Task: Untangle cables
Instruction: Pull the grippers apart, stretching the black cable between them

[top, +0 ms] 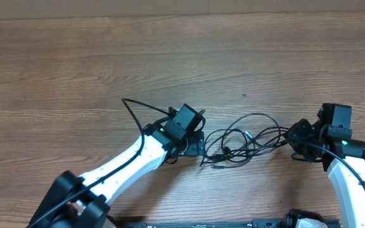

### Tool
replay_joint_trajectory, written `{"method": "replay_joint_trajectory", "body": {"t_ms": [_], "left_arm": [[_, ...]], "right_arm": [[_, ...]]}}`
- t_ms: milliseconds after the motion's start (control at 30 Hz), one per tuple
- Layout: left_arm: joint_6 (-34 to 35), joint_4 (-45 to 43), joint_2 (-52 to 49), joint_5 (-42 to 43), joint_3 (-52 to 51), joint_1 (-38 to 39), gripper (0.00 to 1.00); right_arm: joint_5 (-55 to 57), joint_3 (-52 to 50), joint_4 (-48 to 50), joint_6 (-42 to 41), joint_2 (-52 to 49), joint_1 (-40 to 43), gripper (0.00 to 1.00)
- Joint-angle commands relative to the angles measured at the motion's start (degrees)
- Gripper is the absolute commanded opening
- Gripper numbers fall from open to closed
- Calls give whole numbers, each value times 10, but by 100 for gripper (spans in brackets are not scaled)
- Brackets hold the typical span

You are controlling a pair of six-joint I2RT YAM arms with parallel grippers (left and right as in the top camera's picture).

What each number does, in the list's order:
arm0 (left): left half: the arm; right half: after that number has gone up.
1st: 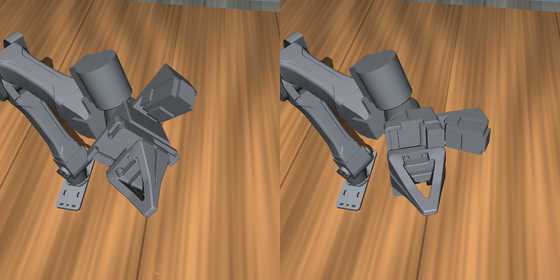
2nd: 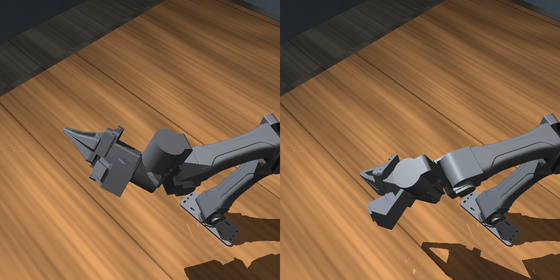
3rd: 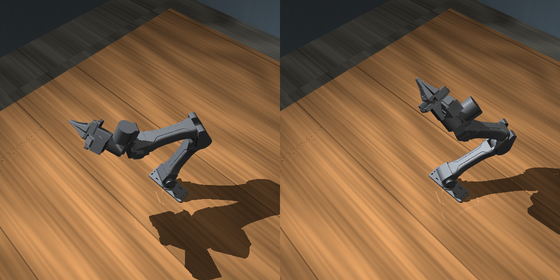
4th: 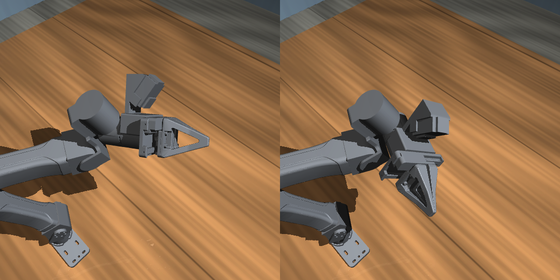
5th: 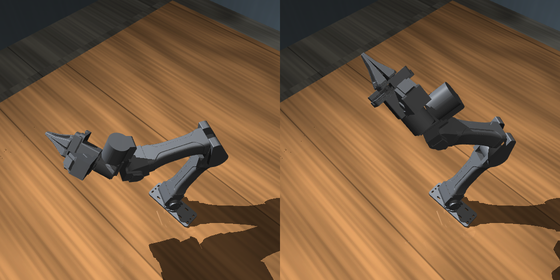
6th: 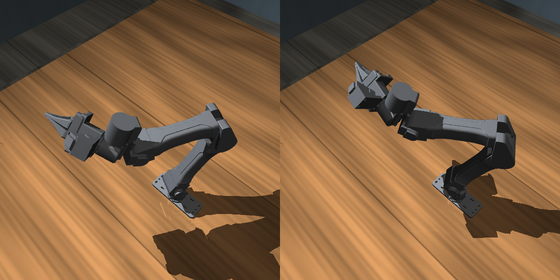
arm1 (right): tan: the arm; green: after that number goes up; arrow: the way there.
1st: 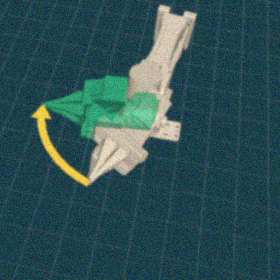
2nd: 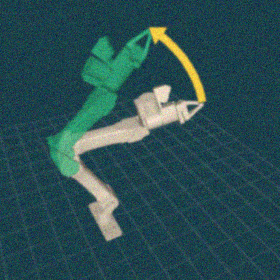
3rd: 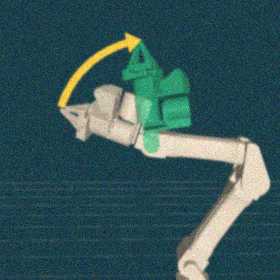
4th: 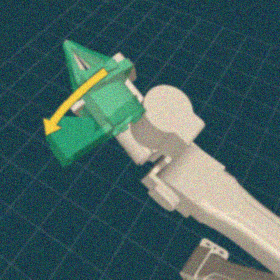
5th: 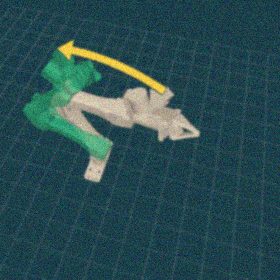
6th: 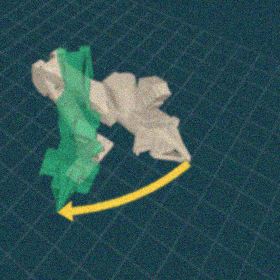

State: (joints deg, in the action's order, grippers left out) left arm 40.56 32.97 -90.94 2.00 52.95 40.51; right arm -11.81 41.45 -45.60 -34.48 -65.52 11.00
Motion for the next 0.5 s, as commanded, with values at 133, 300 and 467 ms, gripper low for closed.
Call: {"method": "replay_joint_trajectory", "body": {"t_ms": [133,300,467], "left_arm": [[-26,13,-11,24,-3,-1,94],[-27,36,35,19,-3,-1,100],[-27,59,138,6,-3,0,100]], "right_arm": [[-2,-4,2,6,8,2,5],[6,-4,-2,20,8,2,8],[9,-4,-2,20,8,2,9]]}}
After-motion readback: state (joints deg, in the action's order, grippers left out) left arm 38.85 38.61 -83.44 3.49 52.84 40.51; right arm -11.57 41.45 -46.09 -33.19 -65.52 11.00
